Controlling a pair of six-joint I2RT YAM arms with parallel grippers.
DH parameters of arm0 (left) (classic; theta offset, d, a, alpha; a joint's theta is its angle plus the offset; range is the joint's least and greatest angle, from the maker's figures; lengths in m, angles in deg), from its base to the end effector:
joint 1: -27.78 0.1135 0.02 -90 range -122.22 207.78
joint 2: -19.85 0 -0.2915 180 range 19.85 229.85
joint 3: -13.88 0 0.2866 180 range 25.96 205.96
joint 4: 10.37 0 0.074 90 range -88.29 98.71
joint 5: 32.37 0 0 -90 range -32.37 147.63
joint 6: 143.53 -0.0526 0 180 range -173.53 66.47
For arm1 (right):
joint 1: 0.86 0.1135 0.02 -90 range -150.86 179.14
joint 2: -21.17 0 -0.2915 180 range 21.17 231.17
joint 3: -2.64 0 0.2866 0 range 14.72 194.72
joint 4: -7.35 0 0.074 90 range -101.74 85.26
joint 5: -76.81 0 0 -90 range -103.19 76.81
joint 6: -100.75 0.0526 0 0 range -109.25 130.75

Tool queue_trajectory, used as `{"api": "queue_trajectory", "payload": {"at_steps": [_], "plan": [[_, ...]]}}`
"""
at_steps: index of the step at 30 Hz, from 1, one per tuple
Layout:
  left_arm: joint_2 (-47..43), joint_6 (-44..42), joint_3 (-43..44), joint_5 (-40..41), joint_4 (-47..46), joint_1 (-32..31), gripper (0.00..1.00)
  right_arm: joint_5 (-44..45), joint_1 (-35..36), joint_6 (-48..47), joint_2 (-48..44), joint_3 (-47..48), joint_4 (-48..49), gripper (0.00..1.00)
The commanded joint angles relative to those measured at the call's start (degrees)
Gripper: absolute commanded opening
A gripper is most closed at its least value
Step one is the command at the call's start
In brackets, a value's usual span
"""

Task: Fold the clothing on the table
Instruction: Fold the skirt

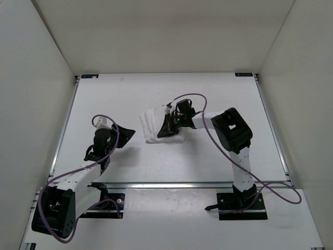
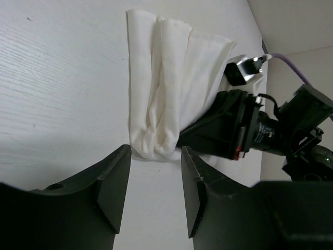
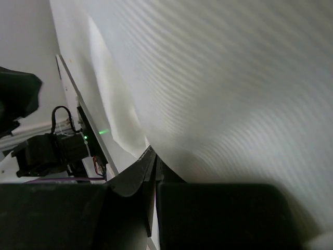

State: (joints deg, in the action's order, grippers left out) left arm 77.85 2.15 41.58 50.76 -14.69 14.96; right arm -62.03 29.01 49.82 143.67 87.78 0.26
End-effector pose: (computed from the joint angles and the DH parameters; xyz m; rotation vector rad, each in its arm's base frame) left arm 0.2194 -0.0564 0.1608 -0.7047 2.0144 -0.8561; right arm 0.3982 0.2744 0.1094 -0.2766 2.5492 1.5414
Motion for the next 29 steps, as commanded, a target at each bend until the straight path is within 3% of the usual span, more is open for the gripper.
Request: {"api": "queue_trajectory", "payload": {"at_steps": [1, 6, 9, 12, 13, 17, 21, 29], "plan": [[-3.2, -3.5, 2.6, -0.1, 3.9, 1.0, 0.54, 7.4, 3.5, -1.8, -0.6, -0.1, -1.6, 0.00], [-0.7, -9.6, 7.7, -5.5, 8.4, 2.5, 0.52, 13.6, 4.8, -9.1, -1.1, 6.8, -13.0, 0.00], [1.6, -12.2, 12.2, -9.3, 13.1, 3.8, 0.61, 14.7, 5.0, -12.5, -8.6, 9.9, -17.5, 0.00], [3.7, -13.1, 15.7, -13.6, 16.4, 5.6, 0.82, 18.0, 4.3, -15.8, -17.7, 9.0, -20.3, 0.07], [4.2, -13.3, 16.7, -15.1, 18.5, 6.4, 0.99, 19.4, 3.8, -16.6, -21.4, 6.7, -20.4, 0.09], [6.2, -17.0, 20.8, -22.3, 22.2, 5.3, 0.99, 24.4, 0.1, -20.1, -29.9, -0.4, -22.7, 0.21], [5.3, -18.5, 20.2, -21.4, 22.0, 3.0, 0.99, 27.6, -2.8, -23.0, -33.8, -6.5, -24.6, 0.31], [4.2, -21.6, 19.9, -20.8, 25.5, 2.6, 0.99, 25.8, -3.7, -21.7, -35.0, -11.9, -20.7, 0.34]]}}
